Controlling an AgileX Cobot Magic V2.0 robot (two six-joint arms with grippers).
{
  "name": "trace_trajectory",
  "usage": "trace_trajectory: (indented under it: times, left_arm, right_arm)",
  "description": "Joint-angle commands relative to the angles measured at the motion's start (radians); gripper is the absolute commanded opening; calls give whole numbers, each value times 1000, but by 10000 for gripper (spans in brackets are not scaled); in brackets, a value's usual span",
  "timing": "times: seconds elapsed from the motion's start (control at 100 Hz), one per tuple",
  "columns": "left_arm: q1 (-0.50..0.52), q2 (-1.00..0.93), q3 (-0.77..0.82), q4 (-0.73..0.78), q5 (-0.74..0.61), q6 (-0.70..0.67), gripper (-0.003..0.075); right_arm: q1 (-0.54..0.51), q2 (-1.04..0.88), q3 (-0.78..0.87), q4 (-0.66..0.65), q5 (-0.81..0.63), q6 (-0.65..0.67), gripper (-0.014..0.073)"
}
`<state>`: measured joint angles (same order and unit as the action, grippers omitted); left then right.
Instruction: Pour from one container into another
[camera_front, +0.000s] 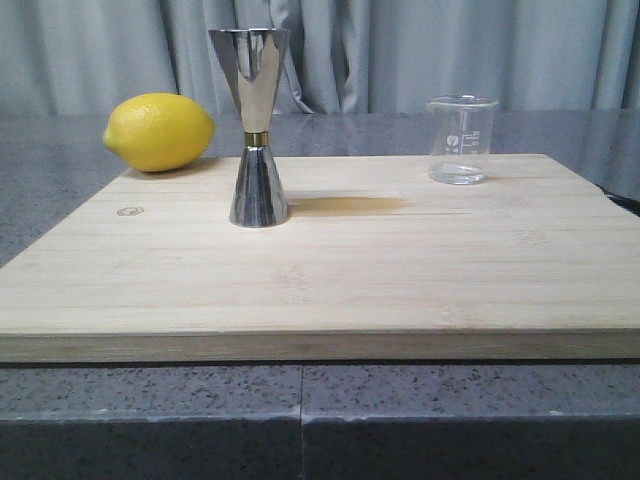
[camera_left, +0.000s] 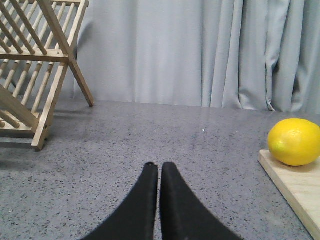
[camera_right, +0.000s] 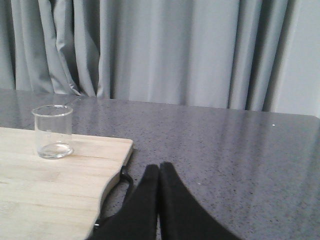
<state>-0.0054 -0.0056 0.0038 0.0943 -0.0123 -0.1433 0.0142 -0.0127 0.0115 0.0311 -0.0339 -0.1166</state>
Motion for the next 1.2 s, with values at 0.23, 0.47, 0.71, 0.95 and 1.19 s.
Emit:
trace_trajectory:
  times: [0.23, 0.47, 0.71, 0.95, 1.19]
  left_arm:
    - [-8, -23, 28, -7, -71, -2, -19]
    - [-8, -23, 28, -7, -71, -2, -19]
    - [-8, -23, 28, -7, -71, -2, -19]
    - [-8, -23, 28, -7, -71, -2, -19]
    - [-8, -23, 28, -7, -71, -2, -19]
  right_arm:
    - [-72, -16, 9, 4, -64, -3, -67]
    - [-78, -16, 9, 4, -63, -3, -67]
    - [-78, -16, 9, 4, -63, -3, -67]
    - [-68, -16, 9, 5, -63, -3, -67]
    - [-37, -16, 9, 5, -62, -3, -67]
